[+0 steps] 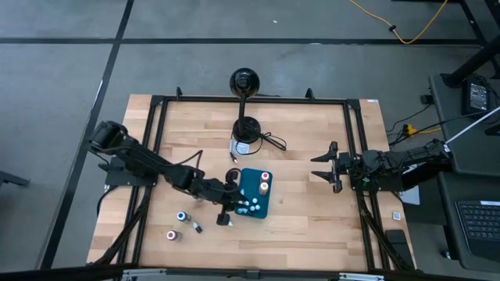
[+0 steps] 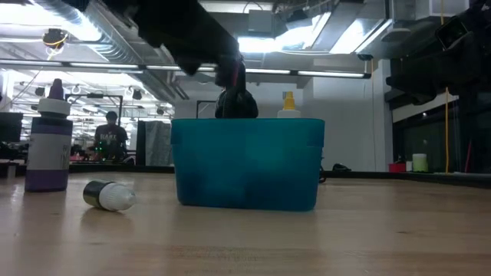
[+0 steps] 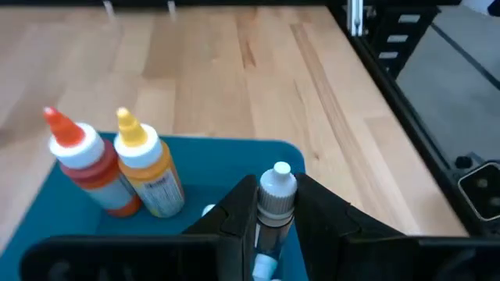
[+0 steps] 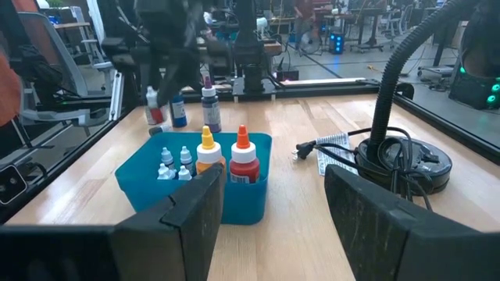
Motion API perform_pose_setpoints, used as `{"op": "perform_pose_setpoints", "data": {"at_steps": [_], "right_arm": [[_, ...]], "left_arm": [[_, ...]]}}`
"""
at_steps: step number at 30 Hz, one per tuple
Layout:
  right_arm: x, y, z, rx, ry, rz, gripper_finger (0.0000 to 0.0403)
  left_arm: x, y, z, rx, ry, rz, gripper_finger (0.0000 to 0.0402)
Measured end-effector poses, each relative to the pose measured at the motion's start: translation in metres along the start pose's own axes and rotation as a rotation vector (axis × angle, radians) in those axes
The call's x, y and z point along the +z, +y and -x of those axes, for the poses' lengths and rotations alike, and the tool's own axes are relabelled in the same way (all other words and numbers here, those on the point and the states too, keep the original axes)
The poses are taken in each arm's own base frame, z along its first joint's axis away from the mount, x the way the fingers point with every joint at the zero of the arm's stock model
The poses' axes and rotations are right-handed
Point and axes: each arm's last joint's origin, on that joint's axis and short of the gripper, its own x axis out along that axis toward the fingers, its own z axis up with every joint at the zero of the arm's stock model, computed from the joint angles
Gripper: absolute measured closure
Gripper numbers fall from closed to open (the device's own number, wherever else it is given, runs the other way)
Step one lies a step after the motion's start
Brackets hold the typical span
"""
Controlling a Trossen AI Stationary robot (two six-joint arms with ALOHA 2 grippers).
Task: Pick & Place food coloring
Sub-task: Put the red small food coloring bottle into the bin
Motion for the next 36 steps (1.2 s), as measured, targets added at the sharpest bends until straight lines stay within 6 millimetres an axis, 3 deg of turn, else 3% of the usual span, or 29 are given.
{"op": "perform_pose_setpoints", "data": {"at_steps": [11,19,36], "right_arm": [[0.0,0.0,0.0,0.0,0.0,0.0,0.0179],[0.0,0.0,0.0,0.0,-0.001,0.0,0.0179],[0.0,0.0,0.0,0.0,0.0,0.0,0.0179]], "left_arm": [[-0.026,0.006,-0.021,0.007,0.026,0.01,0.0336],[-0.035,0.021,-0.035,0.01,0.06,0.03,0.0336],[-0.048,0.027,-0.05,-0.013,0.102,0.013,0.0336]]}}
